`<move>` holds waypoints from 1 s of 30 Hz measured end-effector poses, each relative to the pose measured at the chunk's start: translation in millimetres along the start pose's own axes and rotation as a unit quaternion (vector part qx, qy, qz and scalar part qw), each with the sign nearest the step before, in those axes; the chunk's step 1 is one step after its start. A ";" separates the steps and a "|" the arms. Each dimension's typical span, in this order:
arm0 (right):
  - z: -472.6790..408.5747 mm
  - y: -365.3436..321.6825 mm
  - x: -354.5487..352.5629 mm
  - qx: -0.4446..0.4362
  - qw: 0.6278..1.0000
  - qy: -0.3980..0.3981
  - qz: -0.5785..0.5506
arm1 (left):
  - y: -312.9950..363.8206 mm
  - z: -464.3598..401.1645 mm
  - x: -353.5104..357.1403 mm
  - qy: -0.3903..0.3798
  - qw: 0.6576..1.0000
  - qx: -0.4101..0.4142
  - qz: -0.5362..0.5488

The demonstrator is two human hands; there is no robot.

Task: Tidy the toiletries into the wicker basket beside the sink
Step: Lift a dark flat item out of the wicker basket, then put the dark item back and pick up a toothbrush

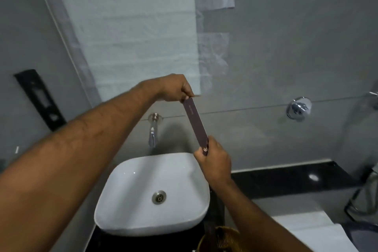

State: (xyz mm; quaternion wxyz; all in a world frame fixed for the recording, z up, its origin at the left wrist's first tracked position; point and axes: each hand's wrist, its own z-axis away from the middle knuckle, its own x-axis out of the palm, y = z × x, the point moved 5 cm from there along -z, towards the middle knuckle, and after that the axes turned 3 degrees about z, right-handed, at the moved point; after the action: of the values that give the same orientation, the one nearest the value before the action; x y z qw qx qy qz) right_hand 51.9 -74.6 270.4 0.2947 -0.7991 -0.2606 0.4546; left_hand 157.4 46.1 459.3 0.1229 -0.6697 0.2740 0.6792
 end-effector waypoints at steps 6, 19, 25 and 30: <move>-4.0 -20.3 8.3 -0.042 0.999 -0.001 0.000 | -15.0 22.0 -18.5 0.025 0.999 -0.016 -0.042; -42.3 -47.1 -5.4 -0.101 0.992 -0.005 0.072 | -71.6 71.1 14.6 0.333 0.847 -0.117 0.397; -97.2 -120.4 -45.6 -0.252 0.909 -0.050 0.328 | -89.6 90.9 109.4 0.312 0.534 -0.164 0.768; -102.5 -200.6 -43.9 -0.397 0.752 -0.103 0.515 | -62.6 92.7 155.1 0.265 0.308 -0.087 0.909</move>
State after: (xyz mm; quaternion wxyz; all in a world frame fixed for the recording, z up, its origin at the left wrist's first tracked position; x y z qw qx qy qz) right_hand 92.5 9.8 479.8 -0.3571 -0.8056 0.0047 0.4727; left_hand 101.3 116.1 290.4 -0.7109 -0.1480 0.6669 0.1671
